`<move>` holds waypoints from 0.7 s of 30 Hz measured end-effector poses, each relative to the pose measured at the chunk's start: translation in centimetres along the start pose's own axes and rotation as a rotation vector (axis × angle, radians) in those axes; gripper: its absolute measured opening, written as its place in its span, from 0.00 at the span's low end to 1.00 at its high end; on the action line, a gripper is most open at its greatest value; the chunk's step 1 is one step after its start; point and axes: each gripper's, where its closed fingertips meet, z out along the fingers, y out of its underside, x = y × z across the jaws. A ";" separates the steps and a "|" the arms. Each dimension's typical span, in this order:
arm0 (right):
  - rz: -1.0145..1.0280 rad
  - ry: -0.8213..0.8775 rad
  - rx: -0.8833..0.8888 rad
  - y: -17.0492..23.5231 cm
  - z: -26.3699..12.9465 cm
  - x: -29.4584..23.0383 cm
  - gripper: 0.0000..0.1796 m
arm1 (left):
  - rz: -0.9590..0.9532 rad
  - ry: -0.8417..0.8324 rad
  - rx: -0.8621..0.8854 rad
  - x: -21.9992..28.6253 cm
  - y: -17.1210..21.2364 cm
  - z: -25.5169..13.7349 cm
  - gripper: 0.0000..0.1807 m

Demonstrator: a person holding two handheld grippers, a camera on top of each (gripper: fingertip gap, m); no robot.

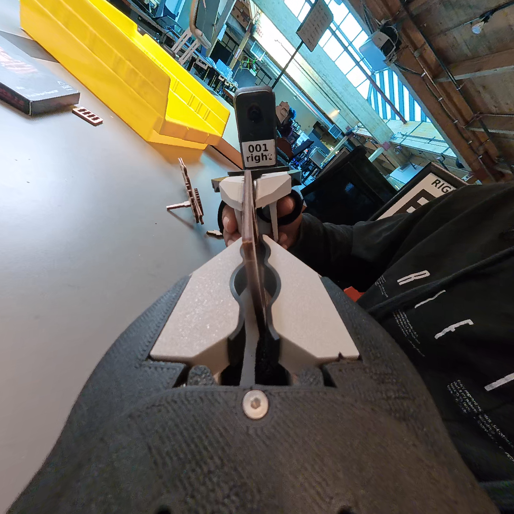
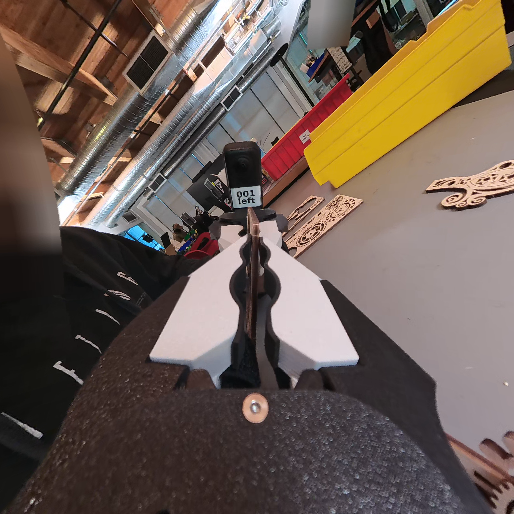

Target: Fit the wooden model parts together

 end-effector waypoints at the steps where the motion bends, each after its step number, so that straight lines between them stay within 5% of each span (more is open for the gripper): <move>1: -0.004 0.003 -0.001 0.0 0.0 0.0 0.01 | 0.002 -0.002 -0.001 0.0 0.0 0.0 0.01; 21: -0.066 0.183 -0.061 0.8 0.0 1.8 0.02 | 0.022 -0.088 -0.005 -1.5 -0.1 -0.4 0.02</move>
